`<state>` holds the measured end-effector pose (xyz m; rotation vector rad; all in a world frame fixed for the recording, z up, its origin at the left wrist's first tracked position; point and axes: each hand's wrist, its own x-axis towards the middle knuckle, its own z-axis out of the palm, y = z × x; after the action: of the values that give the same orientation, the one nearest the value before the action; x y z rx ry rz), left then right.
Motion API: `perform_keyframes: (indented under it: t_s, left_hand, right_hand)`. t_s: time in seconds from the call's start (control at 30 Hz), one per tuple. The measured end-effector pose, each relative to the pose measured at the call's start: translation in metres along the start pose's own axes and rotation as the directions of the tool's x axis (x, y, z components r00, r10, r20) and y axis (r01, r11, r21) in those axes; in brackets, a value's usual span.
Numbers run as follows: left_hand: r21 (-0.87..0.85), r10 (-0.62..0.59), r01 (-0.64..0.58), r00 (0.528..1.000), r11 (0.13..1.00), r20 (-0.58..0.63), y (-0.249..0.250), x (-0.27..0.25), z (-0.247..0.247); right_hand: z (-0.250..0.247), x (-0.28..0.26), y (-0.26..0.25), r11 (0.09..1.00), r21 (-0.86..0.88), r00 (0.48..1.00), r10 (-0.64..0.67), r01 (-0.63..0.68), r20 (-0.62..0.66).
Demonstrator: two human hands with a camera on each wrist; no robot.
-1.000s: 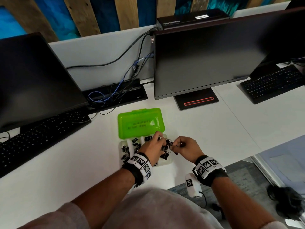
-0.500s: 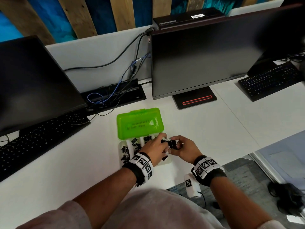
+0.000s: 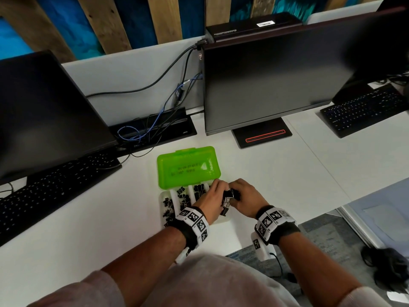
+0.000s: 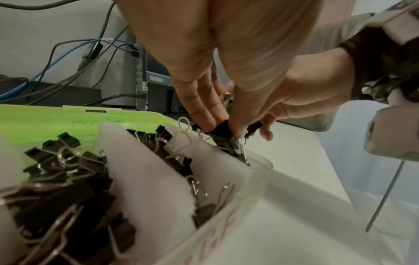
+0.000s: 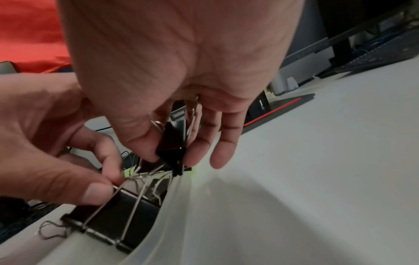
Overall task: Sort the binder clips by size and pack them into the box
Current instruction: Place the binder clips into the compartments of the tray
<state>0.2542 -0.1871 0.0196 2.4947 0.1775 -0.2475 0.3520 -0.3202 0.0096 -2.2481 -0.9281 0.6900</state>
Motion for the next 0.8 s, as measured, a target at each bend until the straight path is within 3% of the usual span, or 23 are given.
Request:
perform_keyframes:
  t_s: [0.2,0.4,0.63,0.8]
  left_hand:
    - [-0.069,-0.058,0.055,0.997,0.996,-0.045,0.002,0.002,-0.003]
    - [0.210,-0.058,0.061,0.998,0.976,-0.020,-0.003,0.000,0.002]
    - [0.079,-0.050,0.054,0.997,0.995,-0.051,0.002,0.005,-0.001]
    - [0.032,-0.080,0.079,0.996,0.996,0.035,0.005,0.010,0.001]
  right_hand:
    - [-0.006,0.013,0.000,0.998,-0.042,0.999,-0.046,0.046,-0.002]
    - [-0.007,0.017,0.002,0.935,0.305,0.963,0.231,-0.180,-0.140]
    - [-0.016,0.015,0.005,0.856,0.427,0.898,0.398,-0.290,-0.186]
    - [-0.020,0.014,0.012,0.826,0.449,0.859,0.468,-0.342,-0.207]
